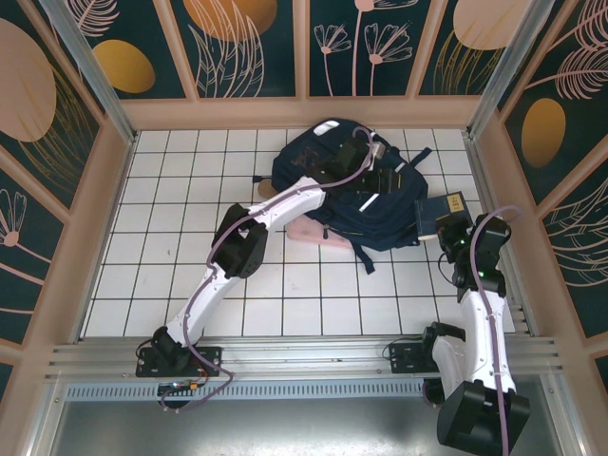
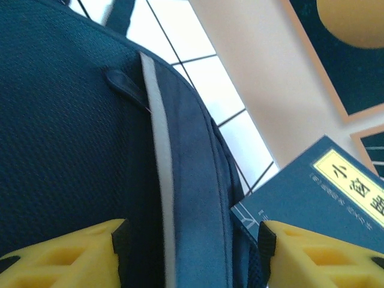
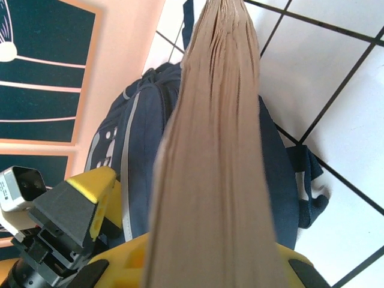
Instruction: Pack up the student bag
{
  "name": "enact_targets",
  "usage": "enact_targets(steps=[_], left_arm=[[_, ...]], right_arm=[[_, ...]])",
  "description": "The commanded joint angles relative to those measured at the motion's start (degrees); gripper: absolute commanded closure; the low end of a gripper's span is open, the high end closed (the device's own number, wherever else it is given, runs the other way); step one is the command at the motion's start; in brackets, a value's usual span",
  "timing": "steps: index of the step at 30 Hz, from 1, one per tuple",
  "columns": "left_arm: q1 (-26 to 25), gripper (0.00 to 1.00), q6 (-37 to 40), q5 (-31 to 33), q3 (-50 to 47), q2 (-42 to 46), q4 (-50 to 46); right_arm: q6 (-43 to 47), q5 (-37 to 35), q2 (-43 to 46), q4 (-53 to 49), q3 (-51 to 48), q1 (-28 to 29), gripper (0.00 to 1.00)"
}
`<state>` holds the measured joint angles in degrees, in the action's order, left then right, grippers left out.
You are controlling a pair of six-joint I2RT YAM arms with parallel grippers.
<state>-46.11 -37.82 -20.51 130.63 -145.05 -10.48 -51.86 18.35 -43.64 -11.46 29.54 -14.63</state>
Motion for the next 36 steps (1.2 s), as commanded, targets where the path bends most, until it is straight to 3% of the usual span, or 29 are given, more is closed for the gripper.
enact_targets(steps=[1, 8, 18, 24, 27, 36], left_arm=[[-0.7, 0.43, 2.4, 0.1, 1.1, -1.0, -2.0], [-0.7, 0.5, 2.4, -0.5, -0.1, -2.1, -1.8], [-1.5, 0.63, 8.7, 11.2, 2.3, -3.4, -6.1], [-3.1, 0.81, 12.9, 14.7, 8.9, -6.7, -10.9], [-3.6, 1.0, 14.0, 17.5, 11.1, -7.7, -12.6], [-3.2, 1.0, 13.7, 19.1, 10.2, -3.7, -11.1]], right_arm=[[-1.6, 4.5, -0.4, 4.0, -0.1, -0.2, 1.0], [-2.1, 4.6, -0.4, 4.7, -1.3, -0.3, 1.0], [-3.6, 5.6, -0.1, 6.1, -3.8, -0.4, 1.0], [-4.8, 4.8, 2.4, 5.8, -3.1, -0.4, 1.0], [-5.7, 4.3, 3.9, 5.0, -2.7, -0.3, 1.0], [-5.2, 2.8, 5.8, 2.1, -1.3, 0.1, 1.0]])
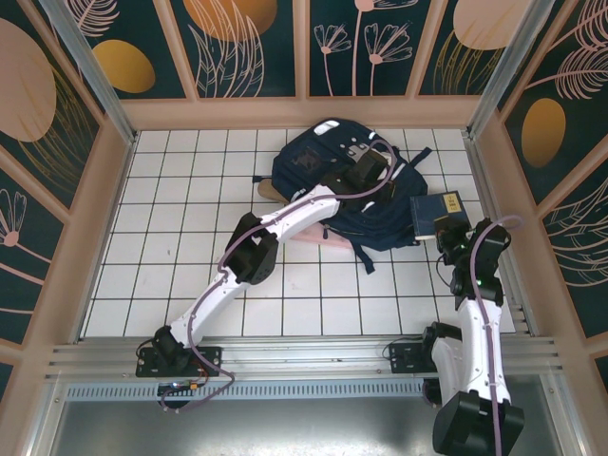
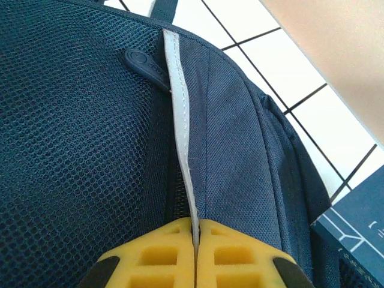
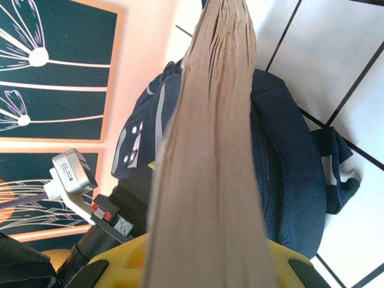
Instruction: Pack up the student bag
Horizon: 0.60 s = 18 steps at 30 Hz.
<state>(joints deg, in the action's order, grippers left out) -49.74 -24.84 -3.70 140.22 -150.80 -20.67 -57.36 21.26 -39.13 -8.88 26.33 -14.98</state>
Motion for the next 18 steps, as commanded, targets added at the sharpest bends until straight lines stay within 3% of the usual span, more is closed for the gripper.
enact_targets(steps=[1, 9, 13, 18], left_arm=[[0.7, 1.0, -0.2, 2.1, -0.2, 3.7, -0.1], [5.1, 1.0, -7.4, -4.6, -3.2, 12.3, 3.9], [7.1, 1.0, -9.3, -7.2, -3.4, 16.2, 5.2], [8.6, 1.0, -9.0, -5.8, -6.6, 22.5, 5.9]], right_arm=[[0.5, -1.7, 1.5, -1.4, 2.8, 0.8, 1.0], [2.2, -19.9, 5.1, -2.9, 12.0, 8.4, 1.0], [4.9, -21.9, 3.1, -4.5, 15.2, 10.5, 1.0], [5.1, -23.6, 3.4, -8.1, 15.7, 10.4, 1.0]])
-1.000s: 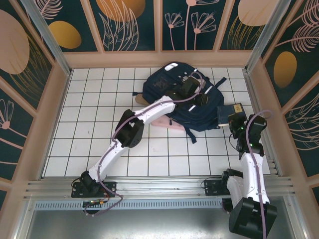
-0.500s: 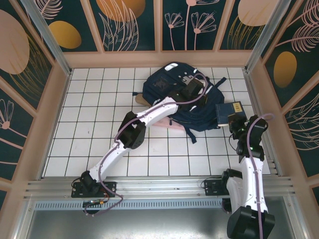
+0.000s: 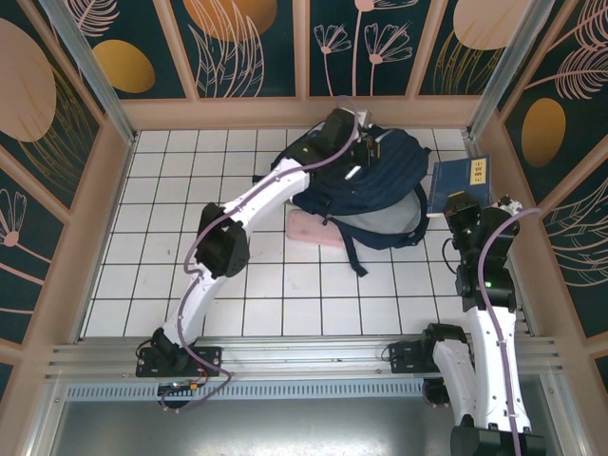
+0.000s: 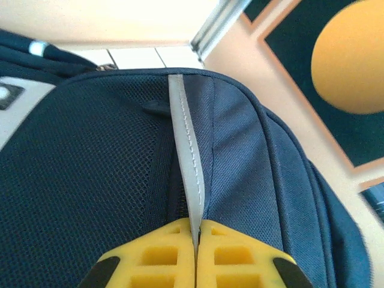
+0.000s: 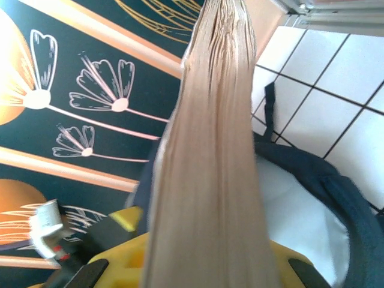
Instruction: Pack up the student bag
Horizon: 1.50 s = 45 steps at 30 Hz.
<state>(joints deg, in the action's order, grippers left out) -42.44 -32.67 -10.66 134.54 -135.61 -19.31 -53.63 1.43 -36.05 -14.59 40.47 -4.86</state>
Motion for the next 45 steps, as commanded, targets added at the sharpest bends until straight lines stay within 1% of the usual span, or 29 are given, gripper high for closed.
enact_targets(steps=[1, 6, 8, 13, 14, 16, 18, 19, 22, 25, 30, 36, 41, 45], left_arm=[[1.6, 1.0, -1.1, 1.5, -1.8, 8.3, 4.8], [3.4, 1.0, -0.9, 2.1, -4.0, 11.7, 5.1], [4.2, 1.0, -1.6, 1.6, -4.8, 12.6, 5.7], [6.2, 1.0, -4.7, -1.8, -6.9, 14.1, 8.3], [6.5, 1.0, -5.0, -2.4, -6.8, 14.2, 8.4], [7.0, 1.0, -5.7, -4.2, -6.7, 14.4, 8.6], [7.3, 1.0, -6.4, -6.2, -6.7, 14.8, 9.0], [7.3, 1.0, -6.4, -7.6, -6.4, 14.9, 9.3], [7.6, 1.0, -6.3, -10.9, -4.3, 14.5, 8.2], [7.9, 1.0, -6.5, -14.0, -3.3, 14.4, 7.4], [8.2, 1.0, -5.4, -16.0, -3.0, 14.5, 6.2], [8.3, 1.0, -5.2, -17.9, -2.5, 14.1, 6.0], [8.5, 1.0, -5.5, -19.0, 0.4, 12.5, 5.6], [9.1, 1.0, -6.7, -19.7, 1.3, 11.7, 6.2]], right_arm=[[0.7, -5.0, 0.9, -3.6, 1.8, 0.3, 1.0], [2.0, -6.3, 3.5, -4.3, 2.7, 0.3, 1.0], [2.4, -5.7, 3.5, -4.6, 2.6, 0.3, 1.0], [2.4, -1.9, 4.2, -2.8, -2.3, 0.2, 1.0], [3.2, 1.2, 4.3, -0.6, -3.9, 0.2, 1.0], [5.1, 10.2, 3.5, 5.9, -7.0, -0.4, 1.0], [5.3, 16.6, 2.1, 10.8, -9.2, -0.5, 1.0], [5.5, 20.8, 0.5, 14.0, -10.2, -0.8, 1.0], [4.8, 30.7, -4.5, 22.2, -11.9, -0.9, 1.0], [3.7, 38.1, -9.3, 31.6, -13.3, -0.6, 1.0], [1.4, 46.5, -20.0, 42.4, -12.4, 1.5, 1.0], [1.6, 46.7, -33.7, 45.4, -5.6, 7.3, 1.0], [1.0, 42.8, -47.9, 44.8, 5.4, 13.3, 1.0], [-2.3, 37.8, -59.7, 45.1, 15.0, 16.6, 1.0]])
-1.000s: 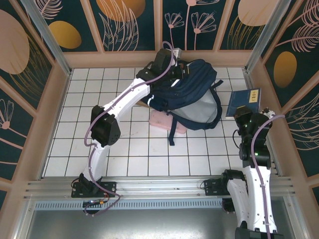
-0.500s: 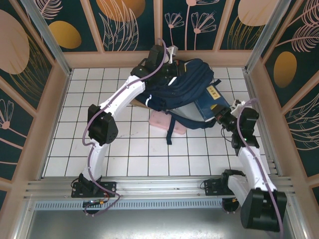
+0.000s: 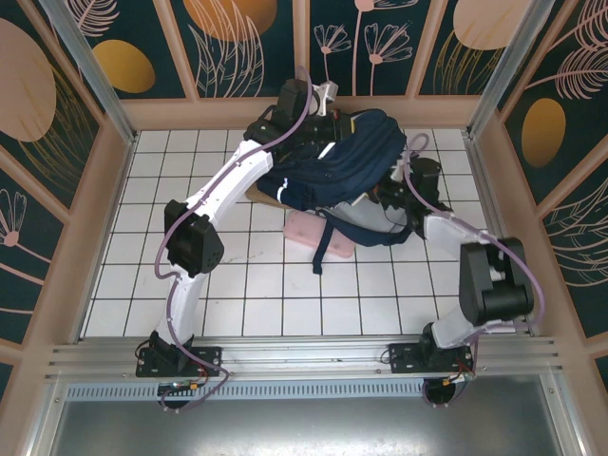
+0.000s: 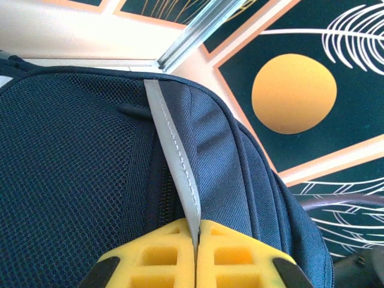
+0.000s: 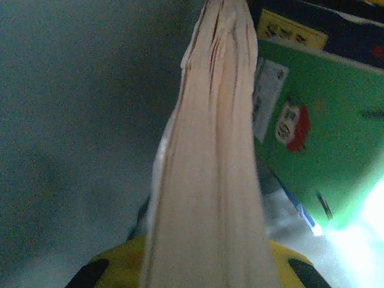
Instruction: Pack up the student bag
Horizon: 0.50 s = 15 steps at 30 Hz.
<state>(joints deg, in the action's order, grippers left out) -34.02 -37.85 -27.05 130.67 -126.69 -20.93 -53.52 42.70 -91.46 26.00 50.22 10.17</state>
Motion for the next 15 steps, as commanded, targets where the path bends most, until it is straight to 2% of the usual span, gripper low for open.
enact_targets(steps=[1, 2, 3, 4, 5, 9, 10, 15], left_arm=[[1.0, 1.0, -2.1, -3.5, 5.1, 2.7, 8.3], [1.3, 1.0, -2.6, -3.7, 4.9, 2.7, 8.7], [1.6, 1.0, -3.2, -3.9, 4.5, 2.7, 9.3], [2.1, 1.0, -4.1, -4.1, 3.8, 2.8, 10.2], [2.7, 1.0, -4.8, -4.3, 3.3, 2.8, 11.1], [5.5, 1.0, -9.8, -5.2, 1.3, 2.8, 15.9], [6.1, 1.0, -10.5, -5.2, 1.6, 2.5, 16.5], [7.4, 1.0, -11.2, -2.6, 7.7, -0.7, 17.0]], right_arm=[[-3.0, -4.4, -7.0, 4.8, 7.6, 2.2, 1.0], [-2.9, -5.1, -9.4, 4.2, 9.9, 2.8, 0.98], [-2.2, -6.2, -12.3, 2.0, 13.0, 3.4, 0.82], [-0.9, -7.6, -14.7, -1.4, 16.0, 4.2, 0.58], [0.4, -9.1, -15.7, -4.5, 18.3, 4.8, 0.45], [6.9, -17.6, -12.2, -14.6, 20.5, 5.6, 0.12], [8.4, -20.0, -10.4, -17.4, 20.4, 5.3, 0.09], [14.1, -28.6, 0.0, -26.5, 16.4, 3.3, 0.09]])
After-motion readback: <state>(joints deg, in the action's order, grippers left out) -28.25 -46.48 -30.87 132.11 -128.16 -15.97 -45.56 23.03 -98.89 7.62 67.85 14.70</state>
